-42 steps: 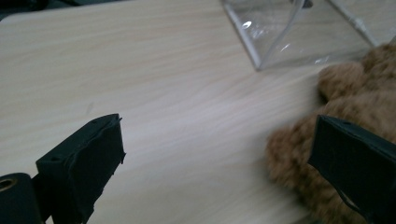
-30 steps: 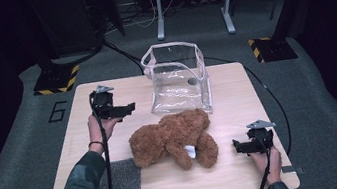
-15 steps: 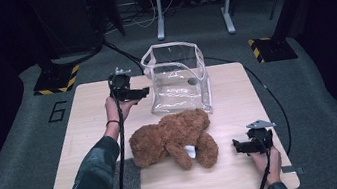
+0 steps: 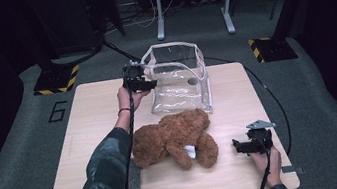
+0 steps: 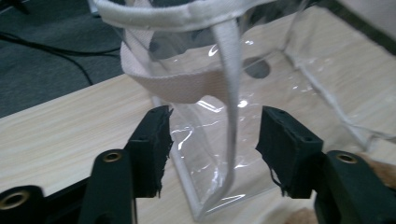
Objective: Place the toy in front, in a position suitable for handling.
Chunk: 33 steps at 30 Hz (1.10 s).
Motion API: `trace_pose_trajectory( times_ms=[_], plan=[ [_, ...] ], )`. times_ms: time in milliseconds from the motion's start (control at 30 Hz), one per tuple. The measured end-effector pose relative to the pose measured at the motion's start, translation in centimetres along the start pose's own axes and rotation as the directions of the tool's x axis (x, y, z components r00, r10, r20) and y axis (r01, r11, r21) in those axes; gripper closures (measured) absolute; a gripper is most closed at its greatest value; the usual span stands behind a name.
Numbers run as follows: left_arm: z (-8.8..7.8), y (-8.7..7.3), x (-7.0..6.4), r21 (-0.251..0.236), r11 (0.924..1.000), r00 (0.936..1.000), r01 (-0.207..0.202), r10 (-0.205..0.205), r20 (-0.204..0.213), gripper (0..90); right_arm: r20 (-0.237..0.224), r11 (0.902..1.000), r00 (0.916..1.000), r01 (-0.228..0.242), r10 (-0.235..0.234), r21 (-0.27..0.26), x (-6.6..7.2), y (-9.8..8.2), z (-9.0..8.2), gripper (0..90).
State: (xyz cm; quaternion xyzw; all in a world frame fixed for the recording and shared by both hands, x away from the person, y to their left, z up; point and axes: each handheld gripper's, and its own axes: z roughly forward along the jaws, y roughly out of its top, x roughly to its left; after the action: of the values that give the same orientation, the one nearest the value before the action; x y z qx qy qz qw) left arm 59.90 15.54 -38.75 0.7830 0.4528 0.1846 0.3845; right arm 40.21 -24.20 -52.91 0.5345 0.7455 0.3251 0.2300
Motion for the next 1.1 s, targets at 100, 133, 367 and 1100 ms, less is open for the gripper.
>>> trace_pose_trajectory(
  times_ms=[100, 133, 367, 1100],
  plan=[
    [0.6, 0.1, -0.4, 0.024, 0.9996, 0.9999, -0.013, 0.013, 0.0, 53.2, 0.0, 1.0, 1.0, -0.008, 0.008, 0.001, 0.1, 0.0, 0.0, 6.3],
    [0.8, 0.1, -0.5, 0.032, 0.9993, 0.9998, -0.017, 0.017, 0.011, 55.6, -0.001, 1.0, 1.0, -0.005, 0.005, -0.001, 0.1, 0.0, 0.0, 6.6],
    [1.2, -0.2, -0.6, 0.017, 0.9995, 0.9996, 0.026, -0.026, 0.007, 85.6, -0.002, 1.0, 1.0, 0.0, 0.0, -0.006, 0.1, 0.0, 0.0, 7.6],
    [-1.6, -2.2, 1.7, -0.019, 0.9991, 0.9961, 0.038, -0.039, -0.08, 86.7, 0.007, 1.0, 1.0, -0.001, 0.001, -0.005, 0.0, -0.1, -0.1, 8.5]
  ],
)
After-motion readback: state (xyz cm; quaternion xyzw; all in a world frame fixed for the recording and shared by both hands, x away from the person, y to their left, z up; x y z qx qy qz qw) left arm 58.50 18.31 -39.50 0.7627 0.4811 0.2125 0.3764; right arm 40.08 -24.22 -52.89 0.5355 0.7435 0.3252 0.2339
